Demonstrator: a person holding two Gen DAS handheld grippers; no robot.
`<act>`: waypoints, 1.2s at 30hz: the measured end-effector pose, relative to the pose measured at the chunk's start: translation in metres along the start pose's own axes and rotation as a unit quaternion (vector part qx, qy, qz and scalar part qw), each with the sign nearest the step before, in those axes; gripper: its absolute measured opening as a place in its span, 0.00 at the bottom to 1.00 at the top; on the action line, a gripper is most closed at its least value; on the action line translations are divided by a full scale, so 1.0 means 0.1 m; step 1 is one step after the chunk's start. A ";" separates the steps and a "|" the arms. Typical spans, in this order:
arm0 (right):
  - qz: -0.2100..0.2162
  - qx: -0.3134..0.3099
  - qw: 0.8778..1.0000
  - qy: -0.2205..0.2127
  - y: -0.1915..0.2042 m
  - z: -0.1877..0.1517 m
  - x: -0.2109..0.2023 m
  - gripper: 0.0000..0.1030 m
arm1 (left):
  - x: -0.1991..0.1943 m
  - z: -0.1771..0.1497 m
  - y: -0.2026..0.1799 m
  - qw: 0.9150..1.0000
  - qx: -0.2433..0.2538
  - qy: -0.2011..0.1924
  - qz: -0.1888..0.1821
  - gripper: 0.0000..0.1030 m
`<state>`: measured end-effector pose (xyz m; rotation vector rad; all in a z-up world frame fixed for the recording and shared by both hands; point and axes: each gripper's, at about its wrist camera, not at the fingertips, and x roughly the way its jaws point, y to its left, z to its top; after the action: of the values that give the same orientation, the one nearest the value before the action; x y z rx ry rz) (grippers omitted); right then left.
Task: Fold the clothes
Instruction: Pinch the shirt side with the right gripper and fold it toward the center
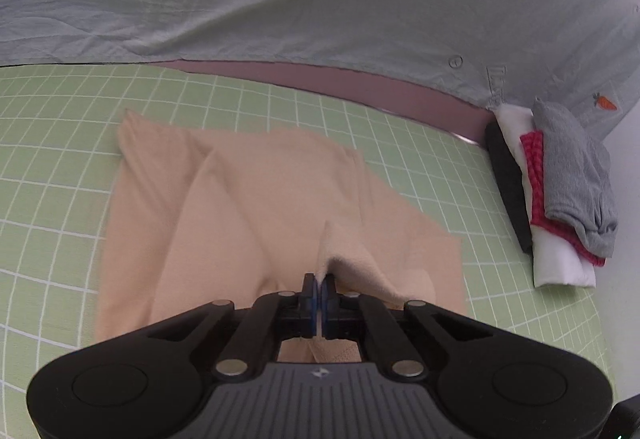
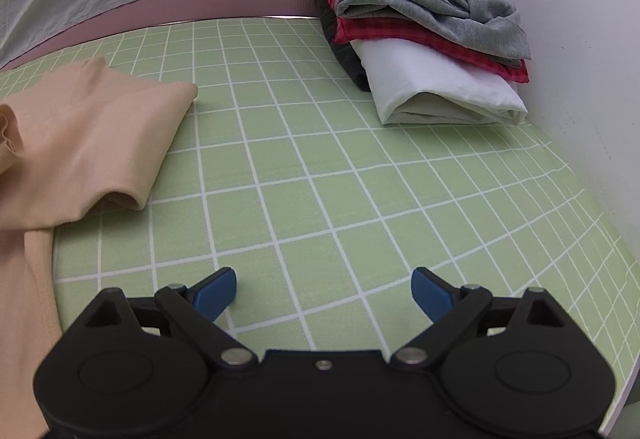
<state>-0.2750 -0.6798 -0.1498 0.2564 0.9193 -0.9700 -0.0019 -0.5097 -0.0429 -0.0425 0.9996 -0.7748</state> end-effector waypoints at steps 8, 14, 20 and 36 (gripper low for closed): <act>0.021 -0.052 0.998 -0.006 0.25 -0.01 -0.07 0.92 | -0.68 0.35 1.05 0.980 -0.124 -0.119 0.105 0.01; 0.029 -0.075 0.997 -0.011 0.35 -0.01 -0.12 0.92 | -0.68 0.26 1.68 0.959 -0.184 -0.113 0.185 0.04; 0.040 -0.083 0.995 -0.026 0.40 0.00 -0.22 0.92 | -0.65 -0.18 1.54 0.967 -0.157 -0.061 0.191 0.55; 0.194 -0.028 0.980 0.026 0.53 -0.34 -0.61 0.72 | -0.81 -1.30 0.88 0.984 -0.085 0.055 0.149 0.62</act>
<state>-0.2662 -0.5937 -0.1339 0.3992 0.9000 -0.5785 -0.0767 -0.3564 -0.0888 0.0028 1.1443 -0.4206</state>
